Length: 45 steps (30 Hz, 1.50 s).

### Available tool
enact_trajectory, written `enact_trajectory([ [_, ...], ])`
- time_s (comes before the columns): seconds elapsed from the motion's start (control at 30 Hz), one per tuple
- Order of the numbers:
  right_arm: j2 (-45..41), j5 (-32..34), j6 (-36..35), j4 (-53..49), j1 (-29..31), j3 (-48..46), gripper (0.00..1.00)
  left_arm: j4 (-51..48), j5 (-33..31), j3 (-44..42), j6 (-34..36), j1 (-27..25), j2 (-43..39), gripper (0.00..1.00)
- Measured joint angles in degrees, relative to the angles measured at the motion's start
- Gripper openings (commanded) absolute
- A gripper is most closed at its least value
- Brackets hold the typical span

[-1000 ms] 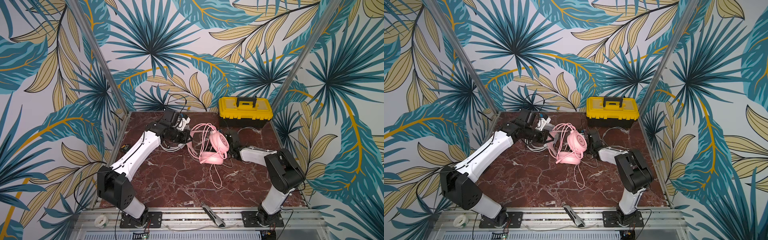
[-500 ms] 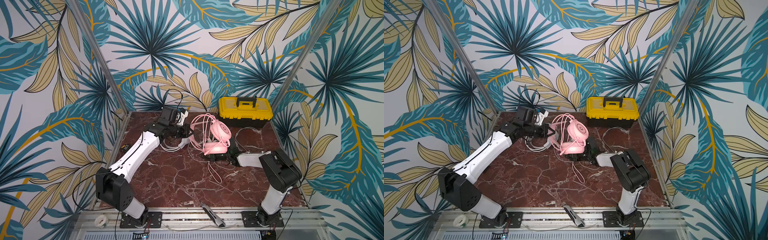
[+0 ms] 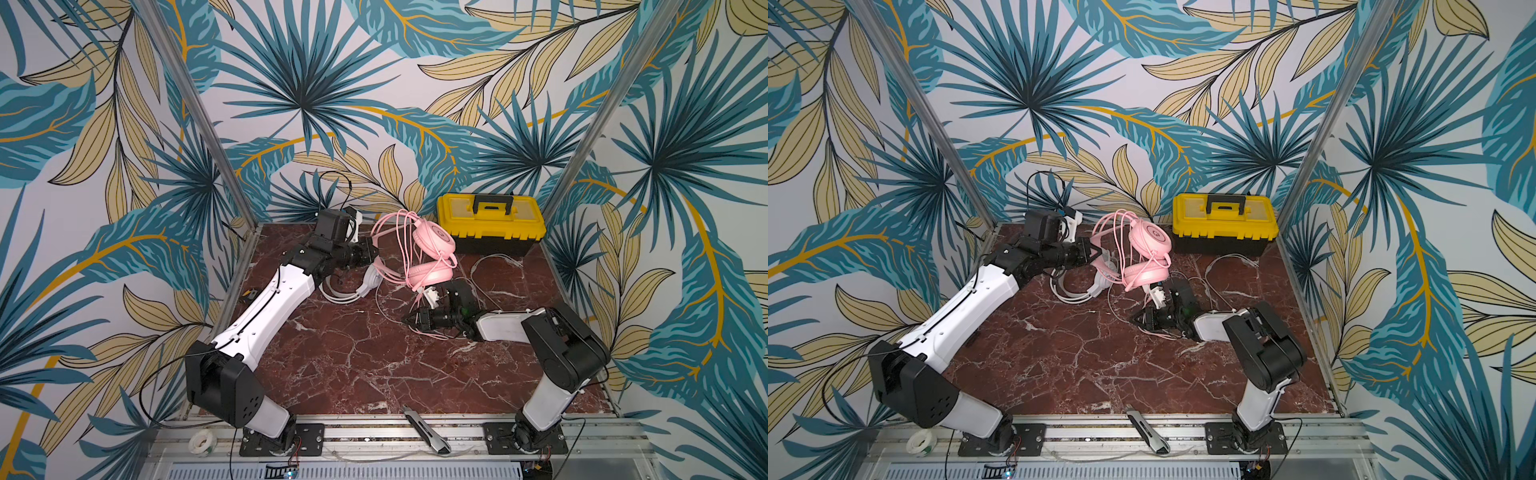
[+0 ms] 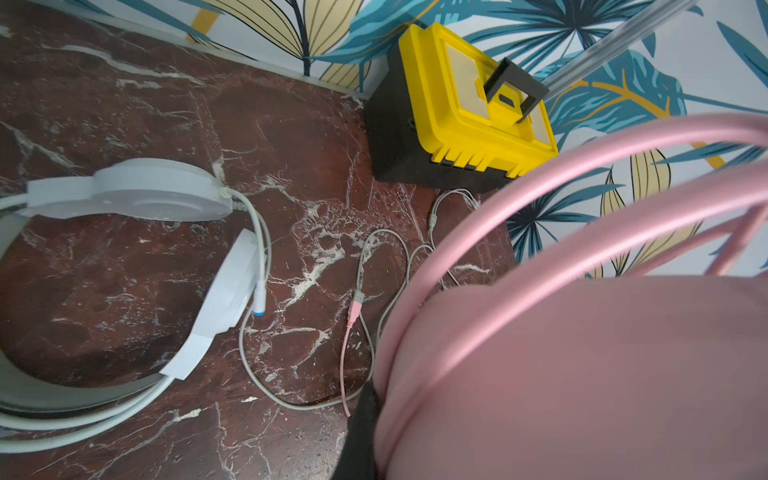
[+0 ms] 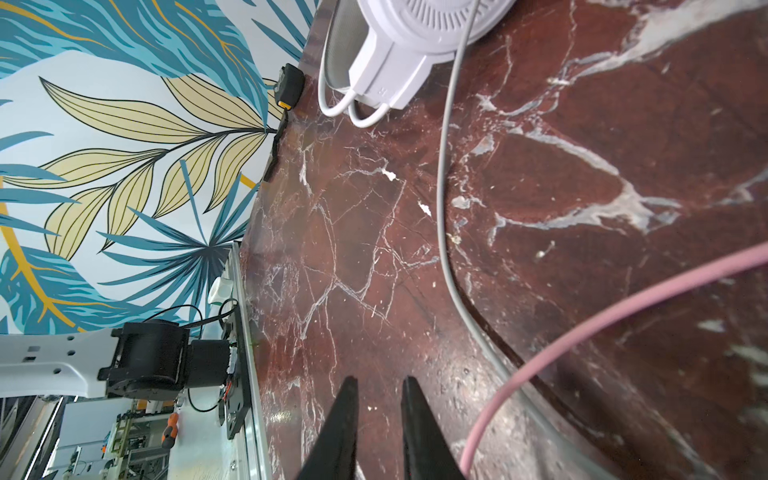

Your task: Wrap the headphones

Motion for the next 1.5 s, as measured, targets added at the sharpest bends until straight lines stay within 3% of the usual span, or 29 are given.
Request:
enact_trajectory([
  [0.5,-16.3,2.2,-5.8,-13.8,0.1,-4.7,0.05,2.5,-12.3,-3.7,-5.4,2.5,-3.5,0.00],
  [0.93,-34.2,11.9,-15.1,-27.0,2.2,-6.0,0.00,-1.7,-22.9,-4.8,-11.9,2.4,-3.3,0.00],
  [1.23,-30.8,19.6,-25.1,-44.4,10.6,6.4,0.00,-3.8,-23.5,-4.4,-17.5,1.2,1.3,0.00],
  [1.5,-27.6,23.8,-32.2,-53.6,15.0,14.8,0.00,-8.7,-27.1,2.2,-16.8,-2.5,6.6,0.00],
])
